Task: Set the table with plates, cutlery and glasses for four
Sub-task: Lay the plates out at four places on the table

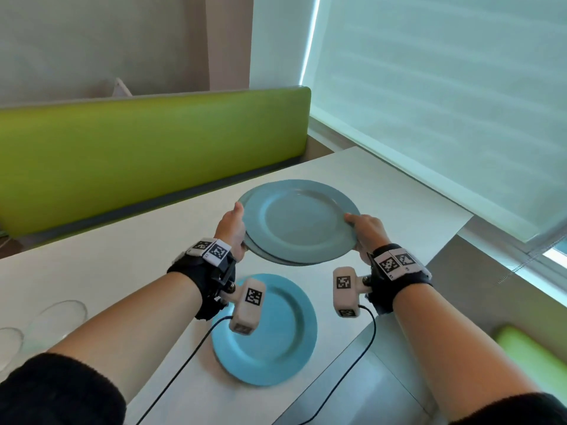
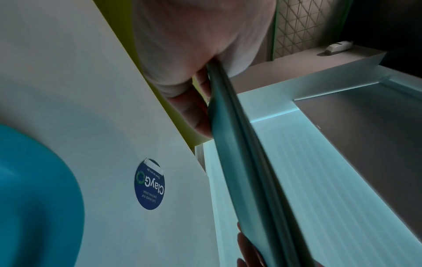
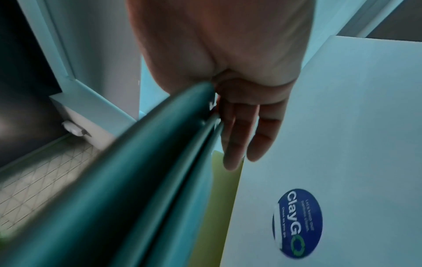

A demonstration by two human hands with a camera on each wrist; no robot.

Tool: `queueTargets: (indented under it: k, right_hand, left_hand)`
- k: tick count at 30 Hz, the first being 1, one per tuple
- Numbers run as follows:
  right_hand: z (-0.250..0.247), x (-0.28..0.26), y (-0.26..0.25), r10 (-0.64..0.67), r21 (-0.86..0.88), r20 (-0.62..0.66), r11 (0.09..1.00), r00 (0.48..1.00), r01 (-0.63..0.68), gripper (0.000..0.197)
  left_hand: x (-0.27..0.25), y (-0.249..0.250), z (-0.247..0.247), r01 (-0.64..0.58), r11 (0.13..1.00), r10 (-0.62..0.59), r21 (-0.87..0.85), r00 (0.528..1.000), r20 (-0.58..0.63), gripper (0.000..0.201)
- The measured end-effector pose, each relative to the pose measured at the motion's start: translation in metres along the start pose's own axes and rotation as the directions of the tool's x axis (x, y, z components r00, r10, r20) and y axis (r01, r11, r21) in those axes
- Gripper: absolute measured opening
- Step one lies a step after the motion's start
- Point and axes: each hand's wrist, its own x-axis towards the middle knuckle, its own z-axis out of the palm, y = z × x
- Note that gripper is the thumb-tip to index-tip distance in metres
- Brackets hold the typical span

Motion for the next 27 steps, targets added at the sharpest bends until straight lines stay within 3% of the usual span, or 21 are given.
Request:
queueTargets:
  k: [7, 16, 22, 27]
  right_hand:
    - [-0.058, 0.053, 0.019, 0.163, 0.215, -0.126, 0.967, 0.979, -0.133, 0.012]
    - [-0.105, 0.09, 0.08, 0.391, 0.469, -0.165, 0.839, 0.906, -0.277, 0.041]
    - [-0.109, 0.095, 0.115, 0.452, 0.379, -0.197, 0.853, 0.87, -0.358, 0.048]
    - [-0.113, 0.101, 0.128, 0.453, 0.292, -0.18, 0.872, 0.873, -0.392, 0.038]
  left_hand:
    - [0.034, -0.011, 0.022, -0.046, 0.988, 0.079, 0.149, 0.971, -0.224, 0.053]
    - [0.064, -0.006, 0.012, -0.015, 0.997, 0.046, 0.075, 0.897, -0.44, 0.05]
    - [0.076, -0.014, 0.009, -0.024, 0.997, 0.055, 0.07, 0.875, -0.481, 0.049]
    - [0.077, -0.014, 0.012, -0.024, 0.996, 0.062, 0.085, 0.877, -0.476, 0.048]
